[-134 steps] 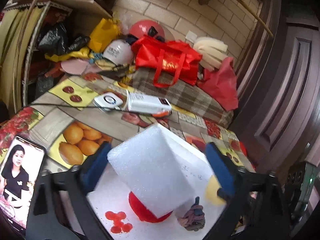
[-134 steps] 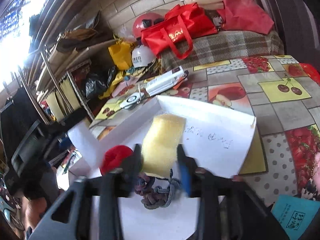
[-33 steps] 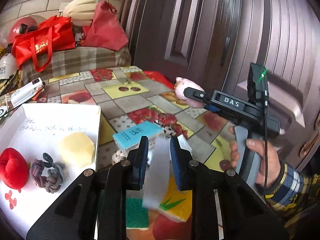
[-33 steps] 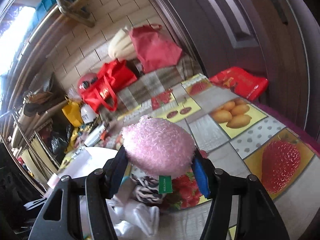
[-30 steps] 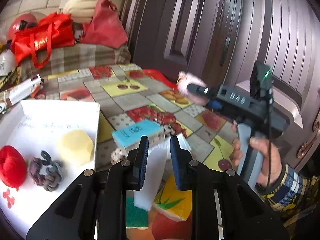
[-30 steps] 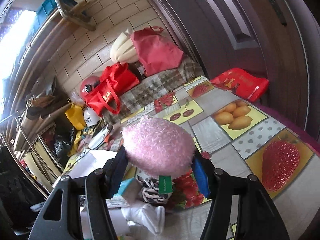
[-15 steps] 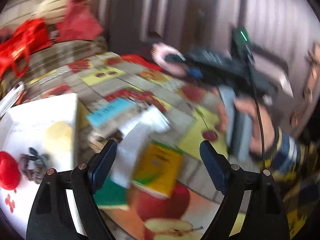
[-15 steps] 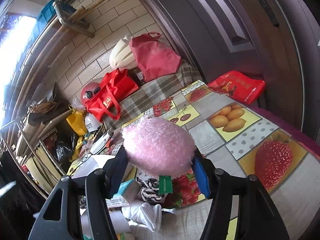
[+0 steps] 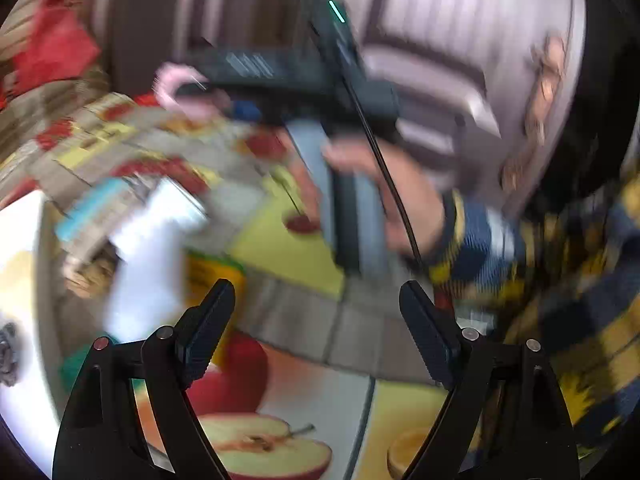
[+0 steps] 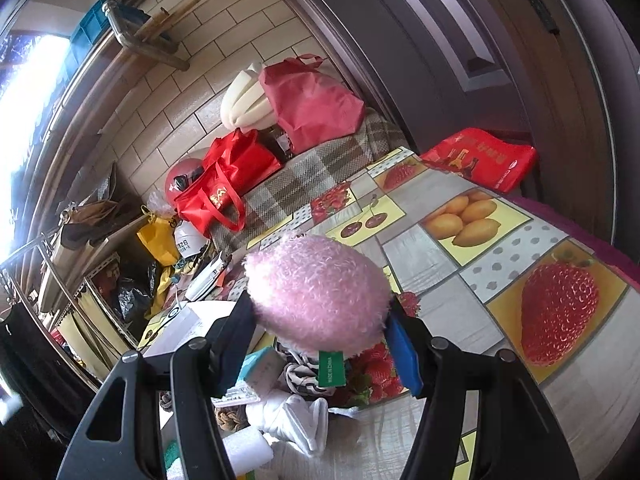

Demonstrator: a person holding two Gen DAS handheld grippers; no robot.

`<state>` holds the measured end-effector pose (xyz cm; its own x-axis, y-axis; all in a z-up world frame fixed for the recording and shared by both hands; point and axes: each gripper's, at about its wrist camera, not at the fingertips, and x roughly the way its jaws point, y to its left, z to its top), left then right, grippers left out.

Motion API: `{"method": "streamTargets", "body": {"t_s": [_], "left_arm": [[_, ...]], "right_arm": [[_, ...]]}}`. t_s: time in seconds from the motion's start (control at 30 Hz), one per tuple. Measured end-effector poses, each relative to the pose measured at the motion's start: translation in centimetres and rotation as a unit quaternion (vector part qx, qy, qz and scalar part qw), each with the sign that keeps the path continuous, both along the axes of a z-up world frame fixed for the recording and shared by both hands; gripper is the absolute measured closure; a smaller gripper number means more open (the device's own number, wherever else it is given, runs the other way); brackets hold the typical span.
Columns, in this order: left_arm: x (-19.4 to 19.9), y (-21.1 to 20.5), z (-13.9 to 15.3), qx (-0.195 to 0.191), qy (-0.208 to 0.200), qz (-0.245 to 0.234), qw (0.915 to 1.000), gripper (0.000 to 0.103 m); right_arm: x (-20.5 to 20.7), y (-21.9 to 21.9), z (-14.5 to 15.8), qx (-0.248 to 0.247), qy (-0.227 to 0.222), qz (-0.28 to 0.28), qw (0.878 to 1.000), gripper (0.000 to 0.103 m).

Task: Organize soft objects
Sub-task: 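Grasp the yellow tissue pack with the left gripper and lift it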

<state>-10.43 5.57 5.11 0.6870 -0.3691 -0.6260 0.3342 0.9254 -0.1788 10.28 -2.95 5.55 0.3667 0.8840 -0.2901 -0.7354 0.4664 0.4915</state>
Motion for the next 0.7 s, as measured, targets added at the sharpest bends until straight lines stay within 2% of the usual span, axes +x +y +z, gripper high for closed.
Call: {"method": "streamTargets", "body": {"t_s": [0.07,0.1,0.13,0.23,0.27,0.37,0.47,0.53,0.57,0.6,0.7], "left_arm": [[0.7,-1.5,-1.2,0.045,0.020,-0.008,0.9988,0.018],[0.9,-1.9,-1.5,0.060,0.019,0.004,0.9980,0.018],[1.1,-1.8,-1.6,0.065,0.019,0.018,0.9975,0.018],[1.5,0.6,-1.1,0.022,0.012,0.060,0.9979,0.018],[1.5,1.2,-1.1,0.019,0.011,0.074,0.9970,0.018],[3.0,2.8,-1.8,0.050,0.034,0.133,0.9893,0.018],[4.4,3.1,-3.0,0.059,0.069,0.133,0.9870,0.018],[5.0,2.1,-3.4,0.083,0.076,0.119,0.9866,0.019],[4.8,1.8,-3.5,0.093,0.076,0.114,0.9862,0.029],[4.8,1.2,-3.7,0.106,0.078,0.111,0.9850,0.055],[4.1,0.9,-3.7,0.107,0.070,0.116,0.9850,0.054]], "right_arm": [[0.1,0.0,0.0,0.001,-0.001,-0.001,1.000,0.040],[0.1,0.0,0.0,0.001,0.000,0.000,1.000,0.040],[0.1,0.0,-0.1,0.001,0.000,0.000,1.000,0.040],[0.1,0.1,-0.1,-0.001,0.001,0.003,1.000,0.040],[0.1,0.1,-0.2,-0.001,0.002,0.004,1.000,0.040],[0.1,0.3,-0.3,-0.003,0.003,0.007,1.000,0.040],[0.0,0.3,-0.3,-0.003,0.002,0.008,1.000,0.040],[0.0,0.3,-0.3,-0.003,0.003,0.006,1.000,0.040],[0.0,0.3,-0.3,-0.002,0.003,0.005,1.000,0.040],[0.0,0.3,-0.4,-0.002,0.005,0.004,1.000,0.040],[-0.1,0.2,-0.1,0.002,0.002,0.004,1.000,0.040]]}}
